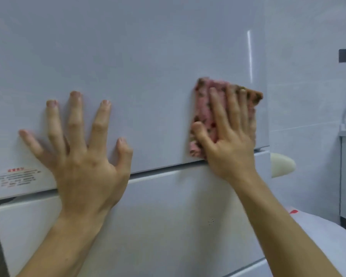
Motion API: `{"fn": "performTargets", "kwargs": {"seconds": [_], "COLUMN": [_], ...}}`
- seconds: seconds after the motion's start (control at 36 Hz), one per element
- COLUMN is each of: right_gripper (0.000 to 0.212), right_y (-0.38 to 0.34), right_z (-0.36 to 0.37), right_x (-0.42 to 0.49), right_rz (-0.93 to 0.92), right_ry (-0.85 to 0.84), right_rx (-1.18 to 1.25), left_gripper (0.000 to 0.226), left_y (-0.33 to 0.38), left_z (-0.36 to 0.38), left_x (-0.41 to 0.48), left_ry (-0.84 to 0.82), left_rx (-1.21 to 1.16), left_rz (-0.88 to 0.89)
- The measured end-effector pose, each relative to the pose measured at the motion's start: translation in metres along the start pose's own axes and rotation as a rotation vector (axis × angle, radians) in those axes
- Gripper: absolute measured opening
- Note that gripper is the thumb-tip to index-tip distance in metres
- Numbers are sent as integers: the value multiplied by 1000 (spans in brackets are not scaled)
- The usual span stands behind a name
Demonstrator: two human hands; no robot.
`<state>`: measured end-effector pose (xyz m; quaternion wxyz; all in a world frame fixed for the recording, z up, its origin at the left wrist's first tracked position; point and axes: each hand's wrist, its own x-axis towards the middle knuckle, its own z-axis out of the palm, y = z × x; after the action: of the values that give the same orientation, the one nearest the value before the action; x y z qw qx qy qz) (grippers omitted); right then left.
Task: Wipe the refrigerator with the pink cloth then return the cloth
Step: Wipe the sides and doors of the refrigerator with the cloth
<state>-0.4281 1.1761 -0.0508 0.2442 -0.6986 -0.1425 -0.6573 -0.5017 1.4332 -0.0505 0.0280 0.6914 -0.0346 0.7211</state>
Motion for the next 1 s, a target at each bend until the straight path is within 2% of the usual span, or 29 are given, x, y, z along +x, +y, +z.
{"fn": "performTargets", "kwargs": {"seconds": [0.11, 0.19, 0.31, 0.47, 0.67, 0.86, 1.0], "right_gripper": [80, 81, 78, 72, 73, 67, 68], "right_y": [34, 23, 5, -8, 32, 53, 47], "right_z": [-15, -12, -5, 1, -13, -30, -33], "right_x": [5, 6, 5, -8, -1, 32, 8], "right_rz": [322, 432, 466, 296, 207, 438, 584], "right_ry": [-35, -35, -47, -56, -81, -97, -86], "right_rx": [46, 45, 38, 7, 81, 164, 186], "left_gripper": [57, 57, 58, 62, 64, 63, 63], "left_y": [1, 1, 2, 2, -1, 2, -1], "left_z": [1, 2, 3, 4, 5, 4, 2], "left_x": [0, 0, 1, 2, 0, 2, 3], "left_ry": [-1, -7, -7, -29, -17, -30, -36], "left_rx": [16, 38, 67, 103, 102, 88, 89], "left_rz": [13, 15, 25, 26, 29, 31, 35]}}
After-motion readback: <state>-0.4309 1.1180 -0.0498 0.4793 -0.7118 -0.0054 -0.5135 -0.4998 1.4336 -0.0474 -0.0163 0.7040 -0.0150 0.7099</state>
